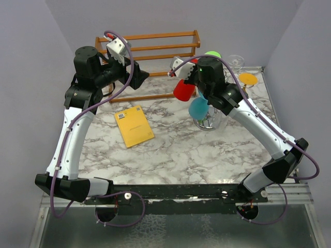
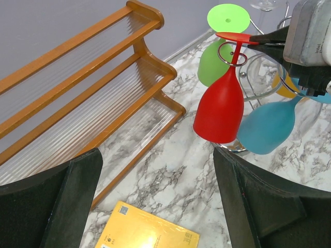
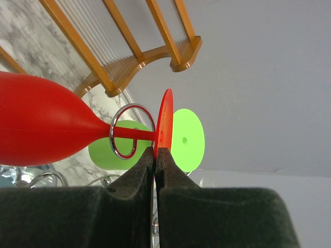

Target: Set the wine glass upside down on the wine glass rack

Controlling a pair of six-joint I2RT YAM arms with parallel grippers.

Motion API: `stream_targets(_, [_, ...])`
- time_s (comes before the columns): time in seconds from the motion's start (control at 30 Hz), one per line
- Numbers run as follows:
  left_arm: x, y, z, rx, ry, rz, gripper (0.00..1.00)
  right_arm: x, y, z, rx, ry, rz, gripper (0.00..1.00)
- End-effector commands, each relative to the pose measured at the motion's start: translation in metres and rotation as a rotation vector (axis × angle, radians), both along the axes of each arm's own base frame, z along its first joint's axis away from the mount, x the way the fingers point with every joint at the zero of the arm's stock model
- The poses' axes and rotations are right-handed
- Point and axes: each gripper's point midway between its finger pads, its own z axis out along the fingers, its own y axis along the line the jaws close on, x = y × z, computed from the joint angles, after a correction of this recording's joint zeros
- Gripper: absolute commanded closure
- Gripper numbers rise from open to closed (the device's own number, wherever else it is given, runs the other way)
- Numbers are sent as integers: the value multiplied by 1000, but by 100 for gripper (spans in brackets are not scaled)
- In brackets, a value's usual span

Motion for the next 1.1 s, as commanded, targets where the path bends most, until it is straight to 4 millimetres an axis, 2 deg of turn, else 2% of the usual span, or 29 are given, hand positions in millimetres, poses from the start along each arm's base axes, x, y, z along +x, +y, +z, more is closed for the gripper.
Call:
stream_targets(0.0, [-5, -1, 0, 1, -3, -27, 9, -7, 3, 8, 30, -1, 26, 99])
stream_targets(0.37, [-7, -2, -2, 1, 1, -35, 9, -6, -1, 6, 5, -9, 8, 99])
stream_targets(0.6, [-8, -3, -2, 3, 0, -41, 9, -4, -3, -4, -39, 6, -3, 98])
stream_targets(1.07, [-9, -3, -3, 4, 1, -46, 9, -3, -2, -16, -69, 48, -3, 90])
